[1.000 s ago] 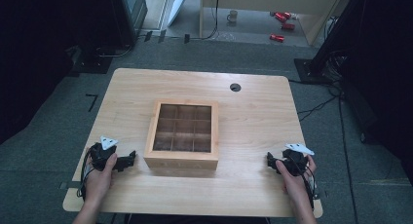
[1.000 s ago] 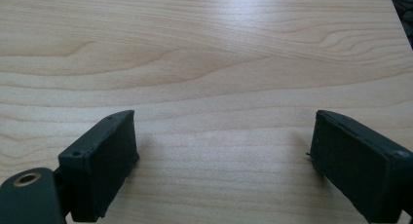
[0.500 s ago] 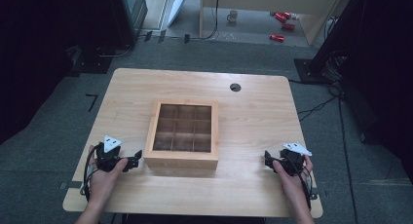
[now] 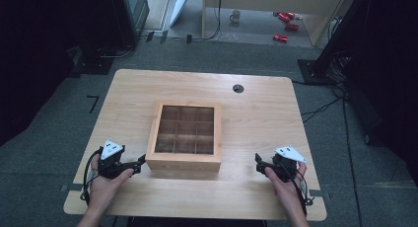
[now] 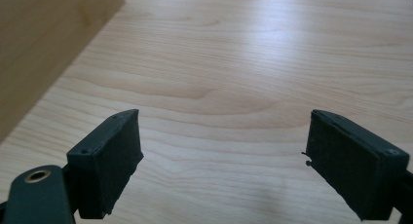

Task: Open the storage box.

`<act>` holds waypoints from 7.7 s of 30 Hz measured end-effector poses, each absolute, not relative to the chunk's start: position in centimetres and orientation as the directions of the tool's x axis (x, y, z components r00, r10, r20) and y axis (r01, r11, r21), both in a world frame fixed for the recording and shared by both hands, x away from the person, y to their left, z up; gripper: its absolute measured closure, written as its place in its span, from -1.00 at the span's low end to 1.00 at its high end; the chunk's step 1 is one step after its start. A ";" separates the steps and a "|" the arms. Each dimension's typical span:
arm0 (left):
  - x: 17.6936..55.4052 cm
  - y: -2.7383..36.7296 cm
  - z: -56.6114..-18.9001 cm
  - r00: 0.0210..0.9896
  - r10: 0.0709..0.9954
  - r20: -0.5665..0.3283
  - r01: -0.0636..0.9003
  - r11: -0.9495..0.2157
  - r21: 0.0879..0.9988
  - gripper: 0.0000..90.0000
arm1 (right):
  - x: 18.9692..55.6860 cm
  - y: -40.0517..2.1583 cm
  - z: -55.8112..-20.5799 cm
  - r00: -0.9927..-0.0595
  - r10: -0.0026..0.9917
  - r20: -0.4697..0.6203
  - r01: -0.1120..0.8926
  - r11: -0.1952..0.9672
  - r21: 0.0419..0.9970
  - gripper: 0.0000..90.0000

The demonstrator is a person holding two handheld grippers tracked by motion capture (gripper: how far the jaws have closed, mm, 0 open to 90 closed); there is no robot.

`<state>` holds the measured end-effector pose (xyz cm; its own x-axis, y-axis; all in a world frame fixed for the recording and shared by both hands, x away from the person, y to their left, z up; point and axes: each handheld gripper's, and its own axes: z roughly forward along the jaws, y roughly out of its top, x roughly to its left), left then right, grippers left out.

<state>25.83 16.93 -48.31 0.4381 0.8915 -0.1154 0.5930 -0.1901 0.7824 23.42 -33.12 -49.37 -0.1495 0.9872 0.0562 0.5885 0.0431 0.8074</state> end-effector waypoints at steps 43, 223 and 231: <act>23.6 14.6 -47.7 0.598 0.778 -0.189 0.547 -0.224 0.806 0.28 | 21.8 -24.2 -46.9 -0.476 0.845 0.244 0.525 0.051 0.850 -0.43; 27.0 17.6 -51.8 0.377 0.926 0.011 0.657 -0.276 0.702 -0.77 | 31.2 -31.7 -43.6 -0.296 0.947 0.127 0.440 0.017 0.898 -0.71; 27.0 17.6 -51.8 0.374 0.928 0.012 0.658 -0.274 0.702 -0.77 | 28.2 -32.6 -46.0 -0.284 0.954 0.093 0.469 0.054 0.881 -0.71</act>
<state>27.03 17.60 -51.79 0.3735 0.9275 0.0115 0.6579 -0.2736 0.7017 28.18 -32.60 -46.00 -0.2840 0.9543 0.0928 0.4692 0.0540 0.8814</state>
